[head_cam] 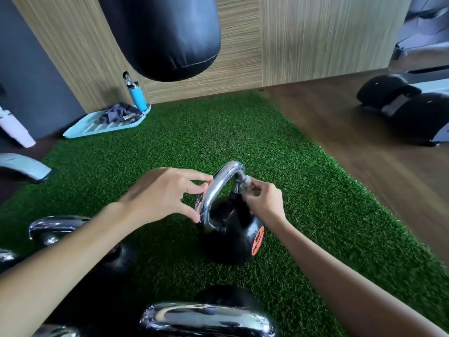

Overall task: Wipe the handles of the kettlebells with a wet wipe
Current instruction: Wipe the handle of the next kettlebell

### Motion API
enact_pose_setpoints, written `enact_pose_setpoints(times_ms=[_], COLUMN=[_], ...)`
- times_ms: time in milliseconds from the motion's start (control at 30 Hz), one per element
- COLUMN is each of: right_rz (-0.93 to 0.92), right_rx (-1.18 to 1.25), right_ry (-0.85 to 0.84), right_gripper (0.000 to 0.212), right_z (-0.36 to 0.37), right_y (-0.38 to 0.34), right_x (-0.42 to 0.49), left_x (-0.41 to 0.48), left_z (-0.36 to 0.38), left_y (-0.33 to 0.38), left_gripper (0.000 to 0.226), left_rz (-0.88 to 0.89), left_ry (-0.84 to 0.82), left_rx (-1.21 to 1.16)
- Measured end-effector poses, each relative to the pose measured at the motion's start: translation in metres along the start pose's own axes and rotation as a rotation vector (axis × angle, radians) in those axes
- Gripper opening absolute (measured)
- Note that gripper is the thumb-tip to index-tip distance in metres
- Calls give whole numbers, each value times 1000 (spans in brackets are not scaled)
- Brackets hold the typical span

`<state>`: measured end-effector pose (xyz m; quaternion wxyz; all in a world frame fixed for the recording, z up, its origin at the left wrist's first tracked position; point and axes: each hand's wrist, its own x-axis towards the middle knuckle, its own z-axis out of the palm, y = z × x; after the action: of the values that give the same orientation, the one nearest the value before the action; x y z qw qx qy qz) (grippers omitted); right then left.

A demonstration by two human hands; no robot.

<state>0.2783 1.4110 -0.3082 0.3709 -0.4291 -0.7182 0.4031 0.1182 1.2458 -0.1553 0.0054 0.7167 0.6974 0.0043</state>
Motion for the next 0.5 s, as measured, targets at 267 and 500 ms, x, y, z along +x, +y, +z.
enact_pose_setpoints(times_ms=[267,500], right_rz=[-23,110], right_rx=[7,98], right_ry=[28,81], right_gripper=[20,30], right_z=[-7,-9], right_y=[0,-9], right_x=[1,0], left_x=[-4,-10], left_z=[11,17], left_y=[-12,-19], left_gripper=[70,73], left_rz=[26,-53], left_ry=[88,160], left_rx=[-88,-249])
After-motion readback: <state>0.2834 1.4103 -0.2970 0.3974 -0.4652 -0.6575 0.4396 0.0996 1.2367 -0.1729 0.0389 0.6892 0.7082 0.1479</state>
